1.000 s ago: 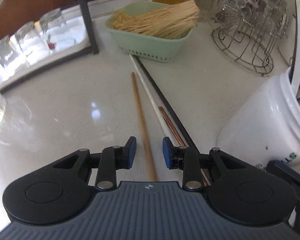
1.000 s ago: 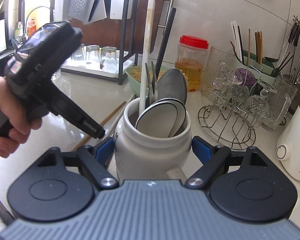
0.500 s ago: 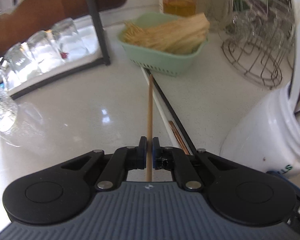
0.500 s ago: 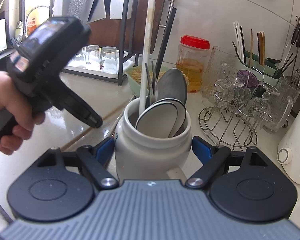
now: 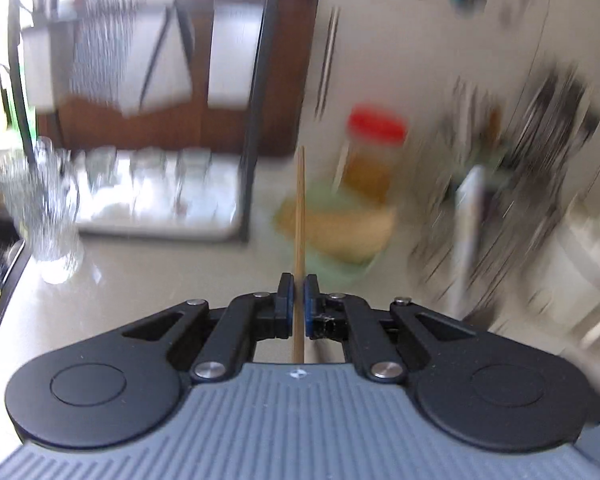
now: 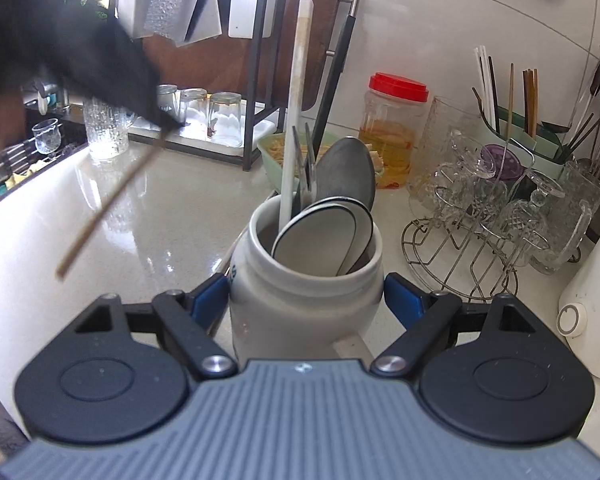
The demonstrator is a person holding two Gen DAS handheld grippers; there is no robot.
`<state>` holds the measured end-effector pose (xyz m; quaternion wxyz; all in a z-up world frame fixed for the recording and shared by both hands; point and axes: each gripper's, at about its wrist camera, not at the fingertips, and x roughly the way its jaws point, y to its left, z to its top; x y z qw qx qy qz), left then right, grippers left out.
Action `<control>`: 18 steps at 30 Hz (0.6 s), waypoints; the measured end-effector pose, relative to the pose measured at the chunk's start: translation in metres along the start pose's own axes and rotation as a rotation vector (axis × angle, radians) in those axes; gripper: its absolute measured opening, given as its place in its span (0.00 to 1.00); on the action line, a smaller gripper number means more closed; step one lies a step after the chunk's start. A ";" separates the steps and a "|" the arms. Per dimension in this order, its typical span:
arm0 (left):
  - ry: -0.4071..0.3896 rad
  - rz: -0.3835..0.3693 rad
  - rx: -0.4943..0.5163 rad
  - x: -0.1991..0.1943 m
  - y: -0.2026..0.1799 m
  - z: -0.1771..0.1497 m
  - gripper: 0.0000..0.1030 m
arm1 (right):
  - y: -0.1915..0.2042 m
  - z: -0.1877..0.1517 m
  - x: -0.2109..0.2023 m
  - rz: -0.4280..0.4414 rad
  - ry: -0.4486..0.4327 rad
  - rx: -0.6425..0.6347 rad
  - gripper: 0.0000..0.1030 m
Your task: Organize utensils
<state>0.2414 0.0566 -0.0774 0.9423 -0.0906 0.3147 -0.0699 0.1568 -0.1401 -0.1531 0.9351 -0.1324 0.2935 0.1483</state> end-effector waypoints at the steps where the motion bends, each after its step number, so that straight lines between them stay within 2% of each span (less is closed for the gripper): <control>1: -0.043 -0.014 -0.006 -0.010 -0.003 0.007 0.05 | 0.000 0.000 0.000 0.001 0.000 0.001 0.85; 3: -0.114 -0.028 -0.002 -0.028 -0.012 0.019 0.05 | 0.000 0.000 0.000 0.000 0.001 0.003 0.85; 9: -0.242 -0.111 -0.008 -0.060 -0.036 0.050 0.05 | 0.000 0.000 0.000 0.002 -0.004 0.003 0.85; 13: -0.281 -0.165 0.006 -0.069 -0.056 0.058 0.05 | 0.000 0.000 0.000 0.004 -0.003 0.002 0.84; 18: -0.281 -0.233 0.040 -0.058 -0.079 0.055 0.05 | -0.001 -0.001 0.000 0.009 -0.004 0.004 0.84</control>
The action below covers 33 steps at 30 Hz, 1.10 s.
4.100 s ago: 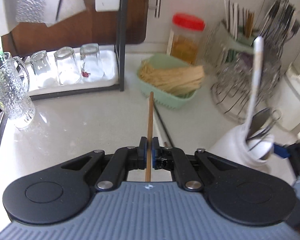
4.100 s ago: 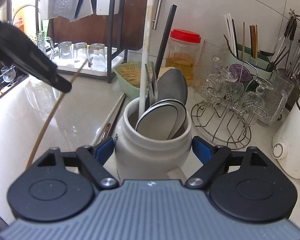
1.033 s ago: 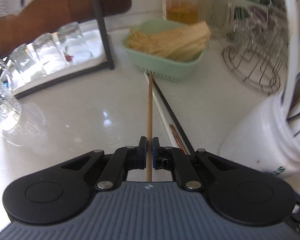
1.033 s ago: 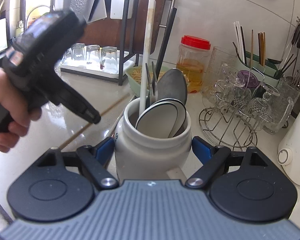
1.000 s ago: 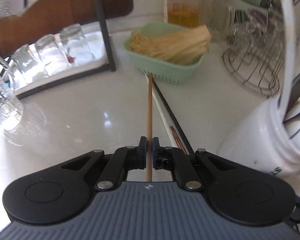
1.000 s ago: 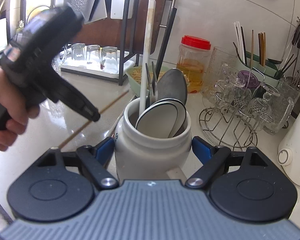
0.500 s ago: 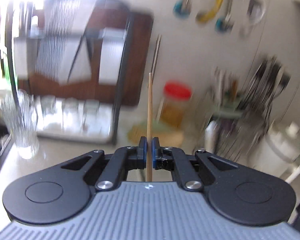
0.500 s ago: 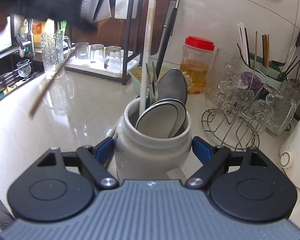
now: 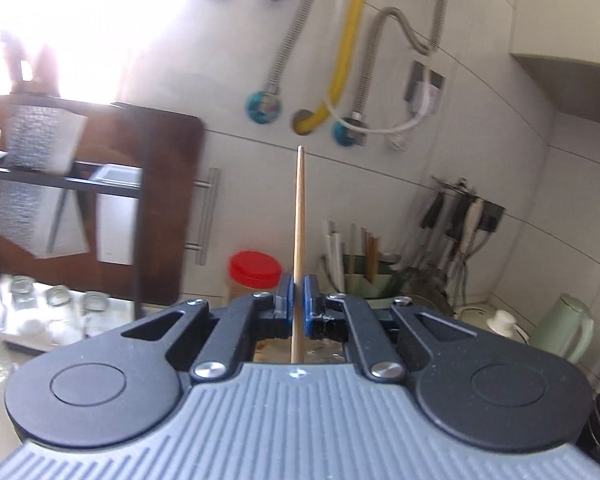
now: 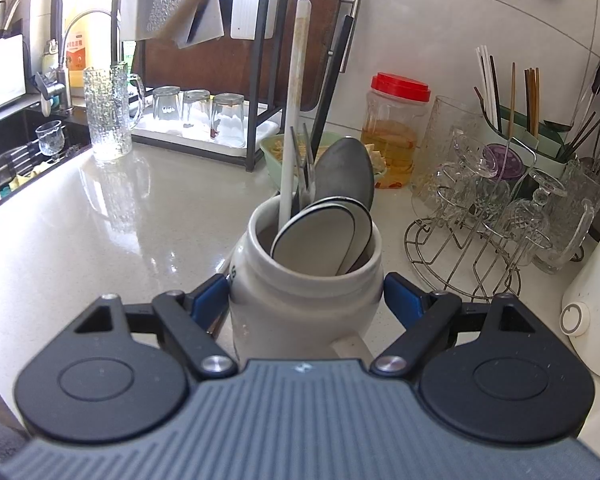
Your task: Organize utensils
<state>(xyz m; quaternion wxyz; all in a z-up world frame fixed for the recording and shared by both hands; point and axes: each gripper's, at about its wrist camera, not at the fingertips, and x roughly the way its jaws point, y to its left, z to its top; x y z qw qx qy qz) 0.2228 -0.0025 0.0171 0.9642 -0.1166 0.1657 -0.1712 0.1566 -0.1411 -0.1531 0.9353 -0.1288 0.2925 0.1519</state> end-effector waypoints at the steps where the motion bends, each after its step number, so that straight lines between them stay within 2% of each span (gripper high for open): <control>1: 0.007 -0.012 0.006 0.005 -0.003 -0.003 0.05 | 0.000 0.000 0.000 0.000 0.000 0.000 0.84; 6: 0.039 -0.105 0.044 0.024 -0.020 -0.017 0.05 | 0.000 -0.002 -0.001 0.001 -0.005 0.004 0.84; 13: 0.069 -0.175 0.114 0.053 -0.031 -0.041 0.05 | 0.001 -0.002 -0.001 -0.003 -0.008 0.010 0.84; 18: 0.099 -0.199 0.135 0.068 -0.029 -0.055 0.05 | 0.000 -0.002 -0.002 -0.004 -0.011 0.012 0.84; 25: 0.099 -0.236 0.183 0.075 -0.029 -0.069 0.05 | -0.001 -0.002 -0.001 -0.004 -0.014 0.015 0.84; 29: 0.107 -0.203 0.246 0.079 -0.035 -0.075 0.06 | -0.001 -0.003 -0.001 -0.003 -0.016 0.016 0.84; 33: 0.110 -0.212 0.245 0.080 -0.035 -0.078 0.06 | -0.001 -0.003 -0.001 -0.002 -0.017 0.015 0.84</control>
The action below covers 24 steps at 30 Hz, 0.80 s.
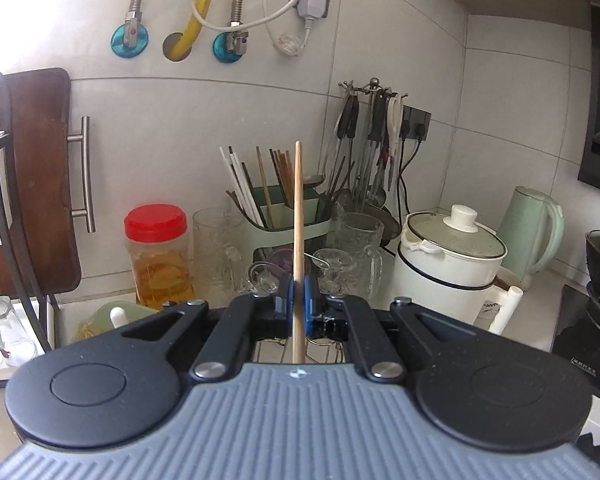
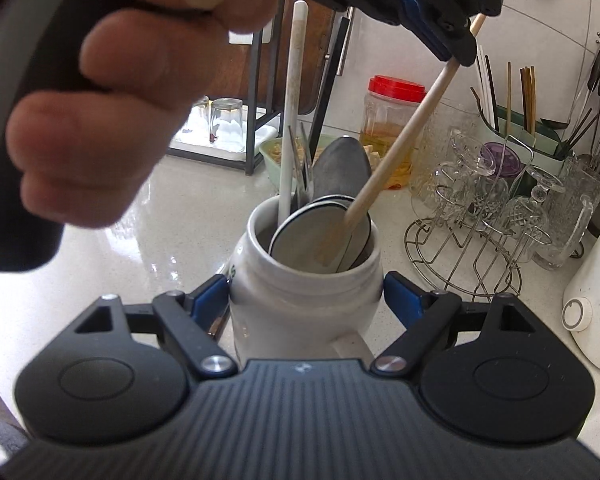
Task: Organize utensils
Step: 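Lower the wooden chopstick into the white mug and open the left gripper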
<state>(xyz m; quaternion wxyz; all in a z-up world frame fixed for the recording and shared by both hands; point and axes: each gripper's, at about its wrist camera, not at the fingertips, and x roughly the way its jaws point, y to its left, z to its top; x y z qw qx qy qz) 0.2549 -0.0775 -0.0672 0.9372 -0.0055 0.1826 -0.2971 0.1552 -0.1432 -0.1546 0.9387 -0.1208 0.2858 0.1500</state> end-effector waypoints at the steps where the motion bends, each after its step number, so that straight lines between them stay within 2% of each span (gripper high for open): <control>1: 0.000 0.006 0.014 -0.001 -0.002 -0.001 0.06 | 0.000 0.000 0.000 0.001 -0.001 -0.001 0.84; 3: -0.001 0.042 0.043 -0.003 -0.005 -0.001 0.06 | 0.000 0.000 0.000 0.002 -0.003 -0.003 0.84; 6: 0.020 0.043 -0.009 -0.008 -0.002 -0.001 0.06 | 0.000 -0.001 0.000 0.003 -0.009 -0.005 0.84; 12: 0.061 0.065 -0.036 -0.024 -0.002 -0.005 0.06 | 0.000 -0.002 -0.001 0.005 -0.013 -0.006 0.84; 18: 0.103 0.053 -0.071 -0.044 -0.005 -0.008 0.05 | 0.000 -0.002 -0.002 -0.003 -0.012 0.009 0.84; 24: 0.189 0.051 -0.075 -0.051 -0.012 -0.014 0.05 | 0.002 -0.004 -0.002 -0.009 -0.025 0.002 0.84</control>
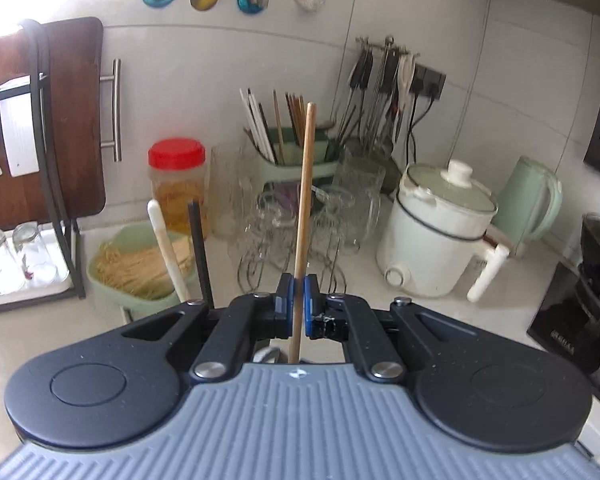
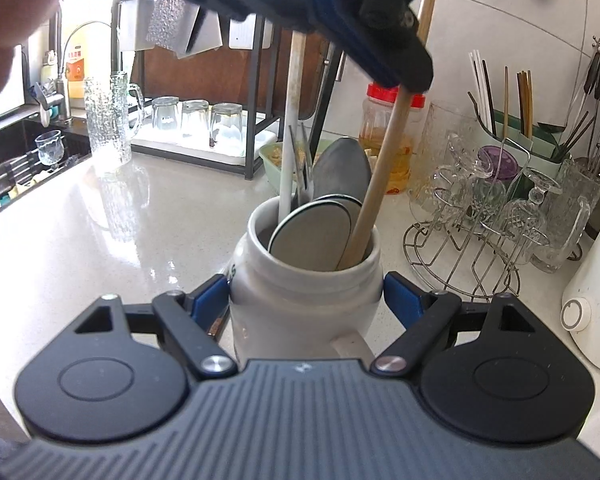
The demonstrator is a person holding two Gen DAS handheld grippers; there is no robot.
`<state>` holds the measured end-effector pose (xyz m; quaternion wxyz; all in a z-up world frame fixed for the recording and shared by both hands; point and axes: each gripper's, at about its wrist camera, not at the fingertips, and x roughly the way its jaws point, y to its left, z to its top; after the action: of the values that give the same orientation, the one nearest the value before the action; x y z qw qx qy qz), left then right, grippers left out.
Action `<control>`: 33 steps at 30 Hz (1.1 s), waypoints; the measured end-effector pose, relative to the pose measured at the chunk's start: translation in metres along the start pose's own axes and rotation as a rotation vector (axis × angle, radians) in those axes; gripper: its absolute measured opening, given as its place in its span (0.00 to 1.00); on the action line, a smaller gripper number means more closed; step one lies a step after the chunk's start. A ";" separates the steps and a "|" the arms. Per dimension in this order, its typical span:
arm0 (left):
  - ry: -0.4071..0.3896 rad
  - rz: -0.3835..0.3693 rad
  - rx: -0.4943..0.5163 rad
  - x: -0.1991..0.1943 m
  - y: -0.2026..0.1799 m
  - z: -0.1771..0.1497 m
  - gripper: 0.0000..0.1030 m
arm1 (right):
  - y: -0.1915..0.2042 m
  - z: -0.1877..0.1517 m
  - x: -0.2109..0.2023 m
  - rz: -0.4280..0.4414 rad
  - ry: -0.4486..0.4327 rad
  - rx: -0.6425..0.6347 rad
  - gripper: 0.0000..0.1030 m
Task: Organize utensils
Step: 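Lower the wooden chopstick into the white mug and open the left gripper, then move the left gripper down to the thin white chopstick and close on it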
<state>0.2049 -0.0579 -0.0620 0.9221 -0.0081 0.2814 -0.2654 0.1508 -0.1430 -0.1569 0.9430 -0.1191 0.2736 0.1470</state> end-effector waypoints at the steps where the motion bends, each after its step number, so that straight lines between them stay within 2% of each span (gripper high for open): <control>1: 0.012 0.004 -0.003 0.000 -0.001 -0.001 0.05 | 0.000 -0.001 -0.001 -0.001 -0.001 0.000 0.84; 4: 0.040 0.014 -0.021 -0.001 0.001 -0.004 0.05 | 0.002 -0.002 -0.002 -0.004 -0.004 0.001 0.84; 11: 0.027 0.031 -0.081 -0.009 0.015 -0.008 0.06 | 0.002 -0.001 -0.002 -0.008 -0.004 0.006 0.84; 13: 0.036 0.037 -0.099 -0.012 0.019 -0.008 0.12 | 0.002 -0.001 -0.002 -0.007 -0.002 0.006 0.84; 15: 0.026 0.055 -0.111 -0.018 0.022 -0.008 0.33 | 0.002 0.000 -0.001 -0.007 0.000 0.006 0.84; 18: 0.007 0.088 -0.121 -0.029 0.027 -0.011 0.42 | 0.002 0.000 -0.001 -0.007 0.000 0.005 0.84; 22: 0.021 0.139 -0.148 -0.035 0.040 -0.019 0.44 | 0.002 -0.002 -0.002 -0.005 -0.008 -0.004 0.84; 26: 0.050 0.167 -0.218 -0.036 0.060 -0.029 0.44 | 0.001 -0.002 -0.002 0.000 -0.009 -0.010 0.84; 33: 0.144 0.223 -0.314 -0.015 0.102 -0.046 0.44 | 0.000 0.001 -0.002 -0.022 0.023 0.006 0.84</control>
<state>0.2199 0.0434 -0.1094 0.9107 -0.1016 0.3835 -0.1147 0.1501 -0.1432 -0.1550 0.9418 -0.1210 0.2835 0.1344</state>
